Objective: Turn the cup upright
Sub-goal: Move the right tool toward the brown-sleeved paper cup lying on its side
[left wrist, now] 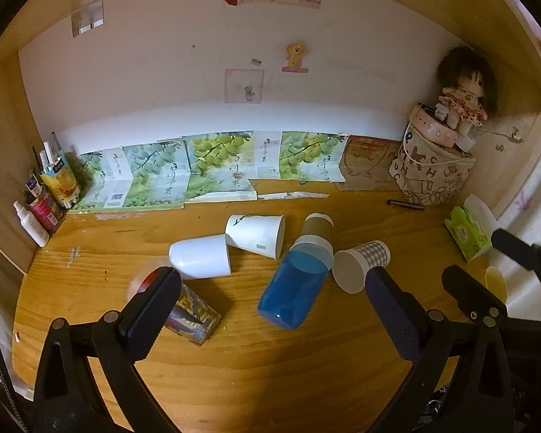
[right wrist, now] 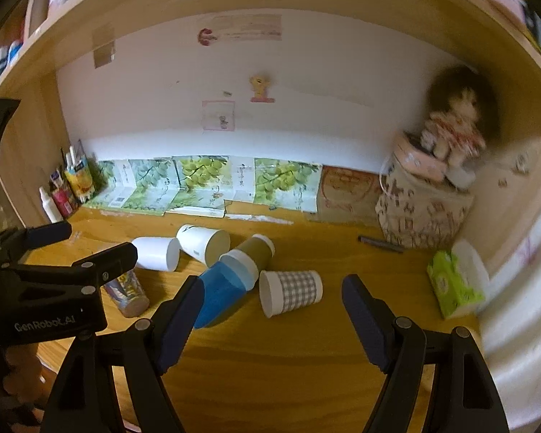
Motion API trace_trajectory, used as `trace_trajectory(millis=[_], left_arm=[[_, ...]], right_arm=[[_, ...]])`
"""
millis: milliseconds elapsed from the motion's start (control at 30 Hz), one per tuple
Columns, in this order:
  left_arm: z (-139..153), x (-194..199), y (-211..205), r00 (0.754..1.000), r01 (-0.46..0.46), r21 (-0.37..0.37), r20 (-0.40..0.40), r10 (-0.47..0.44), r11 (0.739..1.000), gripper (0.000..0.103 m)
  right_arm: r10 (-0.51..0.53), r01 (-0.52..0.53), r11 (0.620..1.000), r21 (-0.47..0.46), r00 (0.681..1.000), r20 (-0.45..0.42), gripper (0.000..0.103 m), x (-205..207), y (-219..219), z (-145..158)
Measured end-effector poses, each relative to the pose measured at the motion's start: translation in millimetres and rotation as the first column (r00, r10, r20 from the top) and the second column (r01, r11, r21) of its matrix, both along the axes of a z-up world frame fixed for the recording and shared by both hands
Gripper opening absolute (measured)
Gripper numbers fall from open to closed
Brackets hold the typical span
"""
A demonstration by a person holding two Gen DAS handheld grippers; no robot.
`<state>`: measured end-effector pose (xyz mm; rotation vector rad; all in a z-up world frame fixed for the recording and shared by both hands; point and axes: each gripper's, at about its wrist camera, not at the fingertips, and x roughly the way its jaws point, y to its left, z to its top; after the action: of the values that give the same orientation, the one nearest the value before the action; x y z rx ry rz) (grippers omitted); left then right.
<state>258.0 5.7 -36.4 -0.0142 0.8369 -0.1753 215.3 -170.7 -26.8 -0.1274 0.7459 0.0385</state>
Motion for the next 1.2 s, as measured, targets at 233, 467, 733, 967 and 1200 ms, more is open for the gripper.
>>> trace_trajectory(millis=[233,467,733,967,1200], left_arm=[[-9,16,2,1.000,-0.006,-0.009,-0.025,0.005,1.000,0.102],[-21,32,2,0.998,-0.005,-0.008,-0.055,0.005,1.000,0.102],[-35,50,-1,0.997,0.007,0.002,-0.073,-0.007,1.000,0.102],[-46,62,-5,0.997,0.024,0.018,-0.079,-0.022,1.000,0.102],[-58,77,1,0.990,0.029,-0.044,-0.137,-0.035,0.999,0.102]], right_arm=[[0.117,-0.119,0.983,-0.138,0.993,-0.020,0.079,30,6,-4],[0.268,-0.276,0.927,-0.254,0.961,-0.066,0.079,59,12,-15],[0.455,-0.471,0.786,-0.399,0.879,-0.141,0.079,83,23,-33],[0.586,-0.614,0.624,-0.483,0.777,-0.231,0.079,104,28,-55],[0.654,-0.701,0.478,-0.529,0.686,-0.319,0.079,120,31,-76]])
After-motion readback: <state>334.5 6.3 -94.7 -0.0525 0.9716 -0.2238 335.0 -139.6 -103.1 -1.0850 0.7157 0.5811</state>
